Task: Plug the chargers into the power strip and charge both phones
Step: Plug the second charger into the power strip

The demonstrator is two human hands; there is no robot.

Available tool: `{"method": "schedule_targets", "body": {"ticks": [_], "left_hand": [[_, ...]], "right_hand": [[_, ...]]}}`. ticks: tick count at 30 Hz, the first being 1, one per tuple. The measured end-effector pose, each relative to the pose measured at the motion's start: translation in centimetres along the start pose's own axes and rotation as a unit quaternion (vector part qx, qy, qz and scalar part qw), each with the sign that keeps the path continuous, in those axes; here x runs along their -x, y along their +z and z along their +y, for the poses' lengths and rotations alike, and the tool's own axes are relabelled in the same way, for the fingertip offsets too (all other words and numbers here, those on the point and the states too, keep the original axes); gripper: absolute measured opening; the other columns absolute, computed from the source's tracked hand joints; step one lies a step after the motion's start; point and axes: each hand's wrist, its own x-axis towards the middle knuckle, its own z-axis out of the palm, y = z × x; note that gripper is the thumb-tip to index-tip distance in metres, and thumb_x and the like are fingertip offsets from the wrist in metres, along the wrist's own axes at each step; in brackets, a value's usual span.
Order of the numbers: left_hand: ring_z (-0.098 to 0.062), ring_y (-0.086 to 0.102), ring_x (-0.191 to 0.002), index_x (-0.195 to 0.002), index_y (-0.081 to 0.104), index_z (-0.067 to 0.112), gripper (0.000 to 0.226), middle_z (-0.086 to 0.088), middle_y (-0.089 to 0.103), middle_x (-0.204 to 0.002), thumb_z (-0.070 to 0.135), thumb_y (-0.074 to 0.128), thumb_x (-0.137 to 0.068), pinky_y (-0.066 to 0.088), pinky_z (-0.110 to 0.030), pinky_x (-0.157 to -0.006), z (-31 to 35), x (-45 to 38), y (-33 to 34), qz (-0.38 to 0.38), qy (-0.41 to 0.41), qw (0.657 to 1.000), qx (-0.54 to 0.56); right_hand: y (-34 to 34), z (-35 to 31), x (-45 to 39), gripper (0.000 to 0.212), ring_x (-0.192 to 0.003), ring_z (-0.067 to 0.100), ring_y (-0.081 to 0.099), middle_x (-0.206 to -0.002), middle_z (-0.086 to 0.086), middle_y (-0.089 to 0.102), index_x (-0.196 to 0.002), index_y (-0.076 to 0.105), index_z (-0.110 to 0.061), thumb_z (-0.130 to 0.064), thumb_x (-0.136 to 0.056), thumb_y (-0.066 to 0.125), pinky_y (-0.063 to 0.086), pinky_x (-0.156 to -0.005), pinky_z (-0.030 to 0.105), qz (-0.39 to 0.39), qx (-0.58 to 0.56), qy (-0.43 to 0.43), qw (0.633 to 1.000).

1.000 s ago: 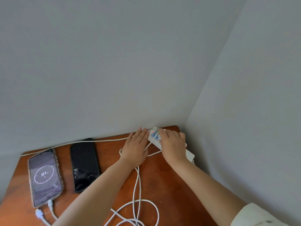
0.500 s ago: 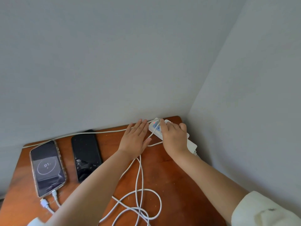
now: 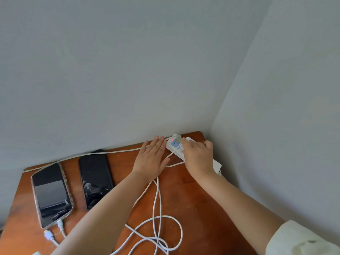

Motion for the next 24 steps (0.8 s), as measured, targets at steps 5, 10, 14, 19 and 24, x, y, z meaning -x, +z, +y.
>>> {"method": "schedule_targets", "body": {"ticks": [5,10,14,19,24], "left_hand": [[-0.016,-0.010,-0.145,-0.146,-0.005,0.016,0.067,-0.001,-0.006,-0.158,0.053,0.000,-0.091,-0.014,-0.032,-0.113,0.2,0.3,-0.4,-0.005,-0.011,1.000,0.003],[-0.014,-0.017,-0.142,-0.146,-0.006,0.016,0.064,-0.002,-0.006,-0.158,0.052,0.005,-0.094,-0.012,-0.033,-0.115,0.3,0.2,-0.4,-0.013,-0.017,1.000,-0.003],[-0.016,-0.013,-0.145,-0.146,-0.007,0.015,0.060,-0.002,-0.008,-0.158,0.044,0.016,-0.098,-0.010,-0.034,-0.117,0.5,0.2,-0.6,-0.022,-0.024,0.999,0.002],[-0.016,-0.012,-0.145,-0.146,-0.006,0.015,0.060,-0.002,-0.007,-0.158,0.044,0.017,-0.098,-0.009,-0.034,-0.117,0.6,0.4,-0.7,-0.024,-0.025,0.999,0.006],[-0.016,-0.012,-0.145,-0.146,-0.005,0.015,0.060,-0.002,-0.007,-0.158,0.043,0.018,-0.099,-0.009,-0.034,-0.117,0.7,0.4,-0.7,-0.024,-0.027,0.999,0.017]], "right_hand": [[0.2,-0.4,-0.1,0.050,-0.046,0.020,0.065,-0.051,0.004,0.068,-0.081,0.073,-0.008,-0.013,-0.035,0.093,0.046,-0.058,0.020,-0.009,0.000,-0.002,1.000],[0.0,0.0,0.0,0.051,-0.045,0.022,0.065,-0.050,0.006,0.067,-0.080,0.073,-0.007,-0.011,-0.033,0.093,0.039,-0.061,0.024,0.000,0.002,0.000,1.000],[0.0,0.2,-0.6,0.057,-0.041,0.023,0.063,-0.049,0.006,0.067,-0.080,0.072,-0.007,-0.015,-0.028,0.095,0.043,-0.060,0.028,-0.020,-0.002,0.016,1.000],[0.3,0.0,0.5,0.062,-0.052,0.024,0.068,-0.058,0.008,0.071,-0.085,0.071,-0.007,-0.012,-0.027,0.094,0.050,-0.061,0.028,-0.024,-0.013,0.009,1.000],[0.1,0.1,0.3,0.064,-0.053,0.024,0.069,-0.058,0.009,0.071,-0.085,0.072,-0.006,-0.013,-0.025,0.094,0.054,-0.056,0.031,-0.028,-0.019,0.006,0.999]]}}
